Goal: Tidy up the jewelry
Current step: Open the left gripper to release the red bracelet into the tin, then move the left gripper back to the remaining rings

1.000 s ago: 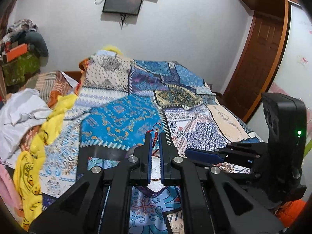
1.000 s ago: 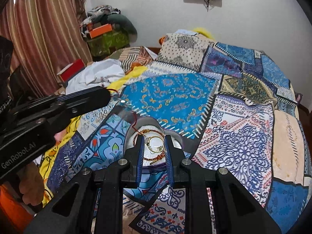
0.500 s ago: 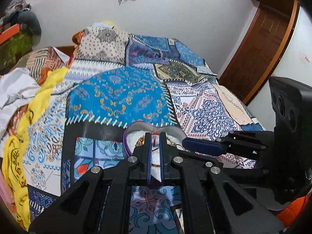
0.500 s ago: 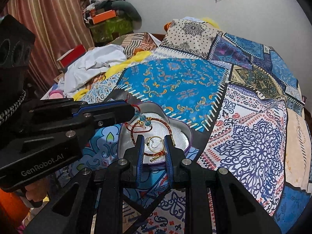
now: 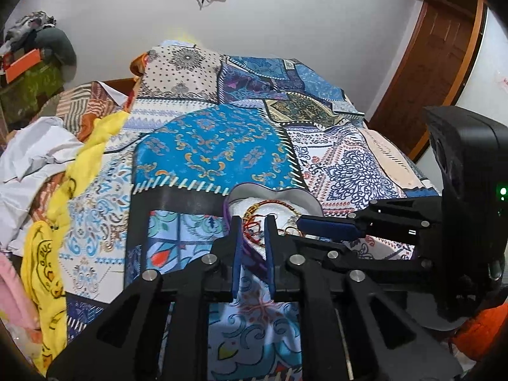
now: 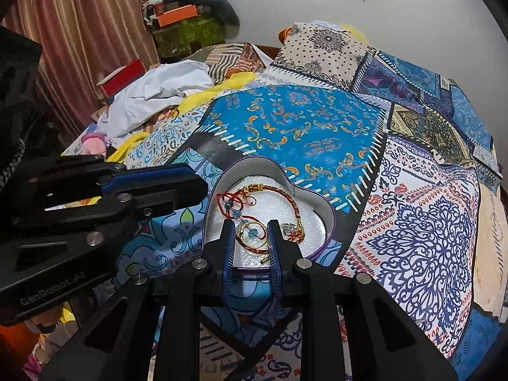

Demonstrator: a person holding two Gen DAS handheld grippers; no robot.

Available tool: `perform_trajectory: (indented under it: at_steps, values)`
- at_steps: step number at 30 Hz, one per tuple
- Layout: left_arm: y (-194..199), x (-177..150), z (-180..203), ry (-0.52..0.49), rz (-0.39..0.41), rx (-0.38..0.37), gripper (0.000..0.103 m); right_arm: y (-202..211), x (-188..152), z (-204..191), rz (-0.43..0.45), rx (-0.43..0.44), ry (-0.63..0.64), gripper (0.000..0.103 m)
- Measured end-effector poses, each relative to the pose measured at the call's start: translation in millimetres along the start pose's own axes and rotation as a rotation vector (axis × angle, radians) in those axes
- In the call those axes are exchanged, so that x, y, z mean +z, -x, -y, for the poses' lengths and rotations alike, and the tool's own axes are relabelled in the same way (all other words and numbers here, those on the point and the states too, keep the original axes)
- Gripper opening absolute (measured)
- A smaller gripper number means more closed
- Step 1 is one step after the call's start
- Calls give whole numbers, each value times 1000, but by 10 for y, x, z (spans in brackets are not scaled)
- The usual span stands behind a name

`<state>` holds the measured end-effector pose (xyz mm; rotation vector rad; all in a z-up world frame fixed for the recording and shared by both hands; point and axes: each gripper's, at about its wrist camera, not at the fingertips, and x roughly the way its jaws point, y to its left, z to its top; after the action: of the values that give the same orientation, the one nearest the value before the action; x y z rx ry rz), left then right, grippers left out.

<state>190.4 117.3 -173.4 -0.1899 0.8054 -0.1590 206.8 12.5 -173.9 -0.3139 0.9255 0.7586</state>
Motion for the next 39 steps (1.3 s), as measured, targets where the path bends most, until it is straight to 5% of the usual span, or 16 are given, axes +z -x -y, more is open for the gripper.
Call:
perform_trajectory:
  at_steps: [8, 11, 19, 28, 39]
  values:
    - [110, -42, 23, -18, 8, 52, 19, 7, 14, 33, -28, -12, -27, 20]
    - [183, -39, 46, -21, 24, 65, 30, 112, 18, 66, -6, -26, -43, 27]
    - [387, 76, 198, -28, 72, 80, 33, 532, -2, 180, 80, -69, -76, 30]
    - [526, 165, 622, -82, 113, 60, 43, 1044, -123, 457, 179, -122, -130, 31]
    - [402, 250, 1201, -151, 98, 4, 43, 1480, -459, 945, 245, -166, -221, 31]
